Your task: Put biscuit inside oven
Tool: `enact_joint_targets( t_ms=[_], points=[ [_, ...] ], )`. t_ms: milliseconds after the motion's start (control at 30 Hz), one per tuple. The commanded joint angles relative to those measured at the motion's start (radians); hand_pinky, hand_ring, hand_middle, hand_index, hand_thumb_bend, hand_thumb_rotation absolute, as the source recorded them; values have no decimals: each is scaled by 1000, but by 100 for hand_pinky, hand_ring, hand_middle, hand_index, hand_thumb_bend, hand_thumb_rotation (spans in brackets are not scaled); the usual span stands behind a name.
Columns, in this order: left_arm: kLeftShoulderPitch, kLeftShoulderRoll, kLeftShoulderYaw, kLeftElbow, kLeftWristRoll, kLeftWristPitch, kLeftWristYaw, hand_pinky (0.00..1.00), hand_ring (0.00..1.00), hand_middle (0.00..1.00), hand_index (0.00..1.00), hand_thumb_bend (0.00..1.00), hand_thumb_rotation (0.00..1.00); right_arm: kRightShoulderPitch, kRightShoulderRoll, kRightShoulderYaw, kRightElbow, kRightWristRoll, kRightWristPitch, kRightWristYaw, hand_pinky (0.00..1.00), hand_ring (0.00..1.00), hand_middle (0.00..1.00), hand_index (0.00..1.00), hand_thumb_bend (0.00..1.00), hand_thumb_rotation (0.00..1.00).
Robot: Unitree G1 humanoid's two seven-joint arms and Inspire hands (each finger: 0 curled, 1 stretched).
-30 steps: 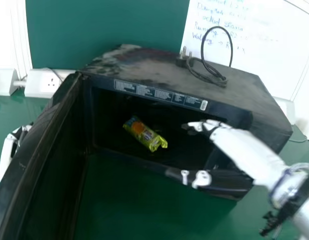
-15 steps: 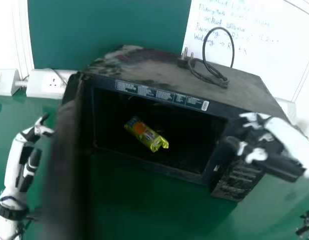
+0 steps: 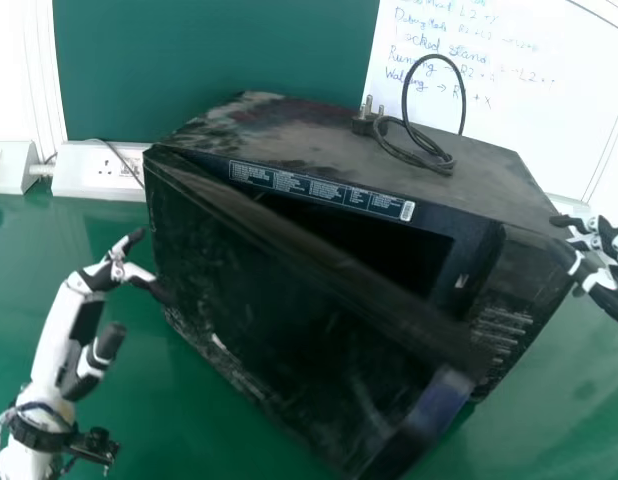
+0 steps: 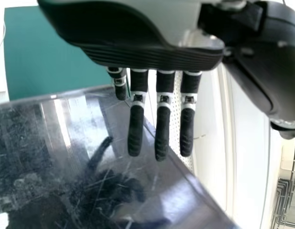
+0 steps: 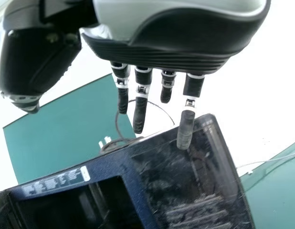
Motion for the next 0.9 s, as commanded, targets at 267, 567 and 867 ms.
enact_joint_targets(
  t_ms=[267,567,867],
  points=[
    [38,46,-19,-3,37,48,-44,40,48,54,49,51,5,88,5,-75,24,-3,-28,-79,59,71,75,88,89,63],
    [26,103,-20,58,18,120,-93,55,63,67,63,66,1,123,6,-93,11,5,13,-119,52,69,80,89,90,62],
    [-42,164,-79,48,115,256,-151,67,78,81,81,65,5,135,-5,-78,7,7,26,-143,54,71,81,88,92,62]
  ],
)
